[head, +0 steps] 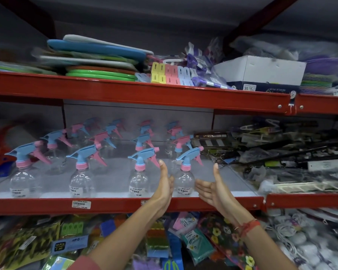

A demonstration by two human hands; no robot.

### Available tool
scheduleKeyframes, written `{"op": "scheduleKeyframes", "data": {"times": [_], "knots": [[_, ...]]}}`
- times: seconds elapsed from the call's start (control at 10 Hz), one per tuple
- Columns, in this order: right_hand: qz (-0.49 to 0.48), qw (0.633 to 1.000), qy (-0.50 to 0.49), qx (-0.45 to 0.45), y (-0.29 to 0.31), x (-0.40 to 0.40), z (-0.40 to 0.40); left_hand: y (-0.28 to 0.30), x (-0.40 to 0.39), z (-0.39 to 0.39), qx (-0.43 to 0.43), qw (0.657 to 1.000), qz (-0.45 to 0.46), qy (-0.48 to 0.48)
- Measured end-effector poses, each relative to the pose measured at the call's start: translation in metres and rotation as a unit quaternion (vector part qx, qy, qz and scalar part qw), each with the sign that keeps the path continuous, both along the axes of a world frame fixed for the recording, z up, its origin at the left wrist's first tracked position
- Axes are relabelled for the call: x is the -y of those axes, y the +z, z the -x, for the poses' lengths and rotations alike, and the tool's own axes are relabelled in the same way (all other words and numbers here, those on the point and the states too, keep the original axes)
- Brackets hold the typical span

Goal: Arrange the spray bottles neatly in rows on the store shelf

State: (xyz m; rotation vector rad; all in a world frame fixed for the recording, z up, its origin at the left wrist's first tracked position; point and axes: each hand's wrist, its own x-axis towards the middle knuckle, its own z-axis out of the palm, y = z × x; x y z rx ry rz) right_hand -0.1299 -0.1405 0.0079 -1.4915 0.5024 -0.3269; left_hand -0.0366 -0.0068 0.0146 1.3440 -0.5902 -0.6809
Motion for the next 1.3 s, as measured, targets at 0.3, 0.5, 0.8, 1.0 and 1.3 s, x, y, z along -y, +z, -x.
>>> {"op": "scheduleKeyframes", "data": {"times": [0.3,0.5,0.8,1.0,1.3], "knots": [[-0.004,1.000,-0.014,0.005,0.001,-0.008,0.005,-0.007,-0.004,-0.006,-0.003,1.000,-0.008,-0.022],[-0.006,1.000,-0.028,0.010,-0.001,-0.007,0.006,-0.007,-0.011,-0.007,-0.010,0.999,-0.006,-0.038],[0.031,0.997,-0.063,0.018,0.000,-0.012,-0.002,-0.014,-0.016,-0.005,-0.013,0.999,-0.024,-0.042],[0.036,0.996,-0.075,0.010,-0.007,-0.015,-0.004,-0.012,-0.013,-0.010,-0.016,0.998,-0.025,-0.050],[0.130,0.982,-0.138,-0.002,-0.010,-0.019,-0.001,-0.016,-0.029,-0.001,0.015,0.997,-0.040,-0.065]]}}
